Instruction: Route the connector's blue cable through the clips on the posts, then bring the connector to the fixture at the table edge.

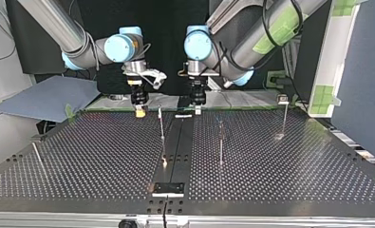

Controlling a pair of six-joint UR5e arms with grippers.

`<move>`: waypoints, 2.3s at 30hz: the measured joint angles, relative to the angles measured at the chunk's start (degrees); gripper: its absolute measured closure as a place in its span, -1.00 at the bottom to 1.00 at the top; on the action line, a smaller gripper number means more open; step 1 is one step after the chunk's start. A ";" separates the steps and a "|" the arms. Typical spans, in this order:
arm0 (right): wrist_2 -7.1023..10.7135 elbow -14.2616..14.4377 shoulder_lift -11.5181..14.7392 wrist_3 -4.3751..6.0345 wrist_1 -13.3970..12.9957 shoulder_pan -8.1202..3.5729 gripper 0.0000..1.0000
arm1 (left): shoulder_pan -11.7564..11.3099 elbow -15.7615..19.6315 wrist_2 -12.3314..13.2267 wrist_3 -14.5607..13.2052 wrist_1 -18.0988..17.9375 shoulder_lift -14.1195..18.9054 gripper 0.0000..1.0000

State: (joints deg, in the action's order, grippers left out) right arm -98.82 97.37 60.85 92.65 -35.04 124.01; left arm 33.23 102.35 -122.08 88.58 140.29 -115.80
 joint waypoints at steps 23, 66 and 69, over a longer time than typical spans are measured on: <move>-0.07 3.60 -0.47 -0.15 -2.22 -1.66 1.00 | 1.24 -0.20 2.25 0.69 -3.26 -6.52 1.00; 5.27 3.97 -7.87 -1.30 -9.17 -5.03 1.00 | 3.38 -3.70 1.65 1.67 -4.07 -12.19 1.00; 6.04 3.96 -7.93 -1.52 -9.51 -5.57 1.00 | 3.42 -3.74 1.33 1.68 -4.16 -12.23 1.00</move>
State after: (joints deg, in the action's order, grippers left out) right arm -92.78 101.34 52.92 91.13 -44.54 118.44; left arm 36.65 98.62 -120.76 90.25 136.13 -128.04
